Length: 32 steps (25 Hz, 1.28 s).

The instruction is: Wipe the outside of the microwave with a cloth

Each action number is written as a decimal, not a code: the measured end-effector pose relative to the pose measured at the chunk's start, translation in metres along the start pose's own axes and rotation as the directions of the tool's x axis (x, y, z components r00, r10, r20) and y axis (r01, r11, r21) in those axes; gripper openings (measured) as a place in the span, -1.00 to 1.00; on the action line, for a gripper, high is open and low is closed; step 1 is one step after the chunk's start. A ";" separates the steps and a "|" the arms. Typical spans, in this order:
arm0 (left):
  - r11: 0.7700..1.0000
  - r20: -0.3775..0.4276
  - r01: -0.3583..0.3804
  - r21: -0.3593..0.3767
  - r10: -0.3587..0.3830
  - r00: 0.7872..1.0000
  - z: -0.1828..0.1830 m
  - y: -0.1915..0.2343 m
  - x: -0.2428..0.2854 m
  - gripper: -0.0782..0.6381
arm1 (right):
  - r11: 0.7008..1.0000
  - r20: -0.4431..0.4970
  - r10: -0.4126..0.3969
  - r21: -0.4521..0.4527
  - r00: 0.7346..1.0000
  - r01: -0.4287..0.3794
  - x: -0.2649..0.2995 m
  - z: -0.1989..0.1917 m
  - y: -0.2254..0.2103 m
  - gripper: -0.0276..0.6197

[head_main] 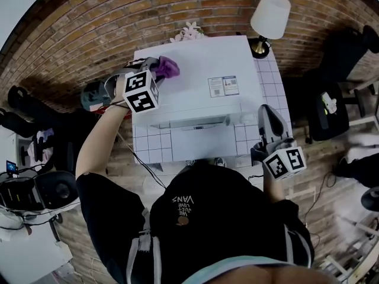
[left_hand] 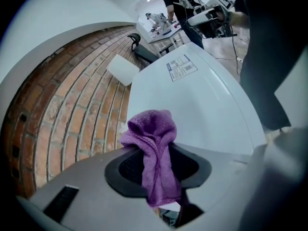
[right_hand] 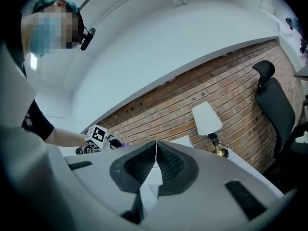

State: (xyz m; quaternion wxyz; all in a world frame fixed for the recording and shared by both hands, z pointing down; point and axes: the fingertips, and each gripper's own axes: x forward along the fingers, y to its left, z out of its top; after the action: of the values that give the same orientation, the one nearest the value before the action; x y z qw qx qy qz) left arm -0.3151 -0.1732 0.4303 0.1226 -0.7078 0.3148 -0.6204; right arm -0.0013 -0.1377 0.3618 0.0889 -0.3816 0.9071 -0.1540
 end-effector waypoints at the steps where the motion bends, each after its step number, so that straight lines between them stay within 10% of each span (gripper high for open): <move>1: 1.000 0.015 0.003 0.024 -0.004 1.000 0.017 0.002 0.004 -0.39 | 1.000 0.004 -0.012 0.002 1.000 0.012 -0.005 0.002 -0.005 -0.90; 19: 0.945 0.206 0.028 0.327 -0.101 0.973 0.264 -0.002 0.059 -0.39 | 0.980 0.073 -0.200 0.009 0.977 0.200 -0.091 0.031 -0.088 -0.90; 32: 0.982 0.194 0.000 0.191 -0.038 0.980 0.188 0.005 0.018 -0.39 | 0.996 0.036 -0.084 0.004 0.996 0.084 -0.050 0.025 -0.061 -0.91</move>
State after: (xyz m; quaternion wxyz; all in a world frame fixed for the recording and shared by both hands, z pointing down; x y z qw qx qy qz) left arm -0.1367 -0.2290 0.4041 0.2142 -0.7537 0.2336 -0.5757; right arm 0.0813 -0.1476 0.3617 0.0995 -0.4218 0.8883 -0.1519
